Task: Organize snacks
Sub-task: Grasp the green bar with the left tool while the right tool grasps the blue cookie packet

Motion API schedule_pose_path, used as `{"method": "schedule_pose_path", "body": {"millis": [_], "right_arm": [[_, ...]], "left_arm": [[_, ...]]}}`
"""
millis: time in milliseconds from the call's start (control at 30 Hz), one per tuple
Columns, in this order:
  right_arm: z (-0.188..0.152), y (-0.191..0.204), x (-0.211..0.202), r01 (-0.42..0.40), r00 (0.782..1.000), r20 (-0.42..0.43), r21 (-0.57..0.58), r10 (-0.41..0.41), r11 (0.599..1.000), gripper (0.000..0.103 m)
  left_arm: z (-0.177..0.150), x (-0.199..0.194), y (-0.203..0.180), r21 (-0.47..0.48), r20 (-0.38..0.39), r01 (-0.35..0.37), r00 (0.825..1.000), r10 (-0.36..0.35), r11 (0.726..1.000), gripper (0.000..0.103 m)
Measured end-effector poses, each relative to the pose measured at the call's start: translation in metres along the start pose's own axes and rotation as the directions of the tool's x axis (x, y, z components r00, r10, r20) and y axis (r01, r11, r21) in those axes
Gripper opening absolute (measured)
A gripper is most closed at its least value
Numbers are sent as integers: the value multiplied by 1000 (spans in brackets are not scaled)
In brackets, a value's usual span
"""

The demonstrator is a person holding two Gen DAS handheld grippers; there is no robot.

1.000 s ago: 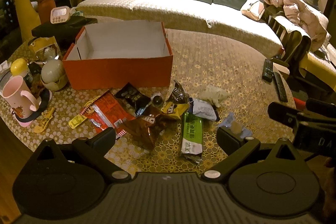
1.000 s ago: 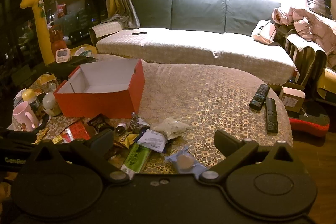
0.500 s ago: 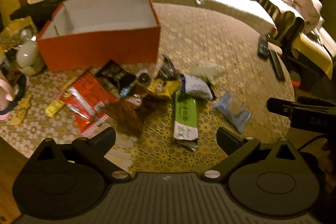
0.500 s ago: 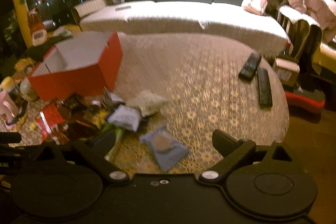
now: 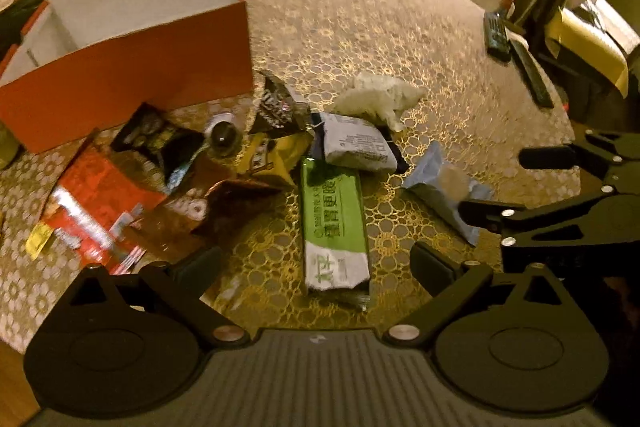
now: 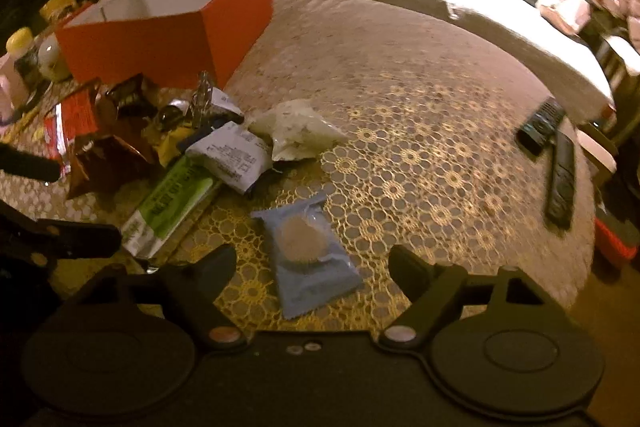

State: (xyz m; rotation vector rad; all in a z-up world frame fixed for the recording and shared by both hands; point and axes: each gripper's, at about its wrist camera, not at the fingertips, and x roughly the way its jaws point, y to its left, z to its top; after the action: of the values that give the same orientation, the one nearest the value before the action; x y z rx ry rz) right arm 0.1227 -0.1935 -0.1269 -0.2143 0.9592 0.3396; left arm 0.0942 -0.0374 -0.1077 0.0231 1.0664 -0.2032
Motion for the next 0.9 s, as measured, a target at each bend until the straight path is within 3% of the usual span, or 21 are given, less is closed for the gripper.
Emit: {"method": "schedule_pose_path", "body": {"millis": [233, 767, 900], "right_arm": [[9, -5, 26, -58, 998, -29, -38, 57, 998, 74], [8, -3, 50, -67, 996, -62, -84, 62, 994, 54], [8, 0, 50, -59, 997, -51, -89, 55, 994, 48]], "left_arm": [[9, 28, -6, 30, -28, -10, 1000, 11, 999, 90], [15, 59, -14, 84, -65, -40, 997, 46, 996, 64], [15, 56, -16, 91, -52, -44, 997, 49, 995, 46]]}}
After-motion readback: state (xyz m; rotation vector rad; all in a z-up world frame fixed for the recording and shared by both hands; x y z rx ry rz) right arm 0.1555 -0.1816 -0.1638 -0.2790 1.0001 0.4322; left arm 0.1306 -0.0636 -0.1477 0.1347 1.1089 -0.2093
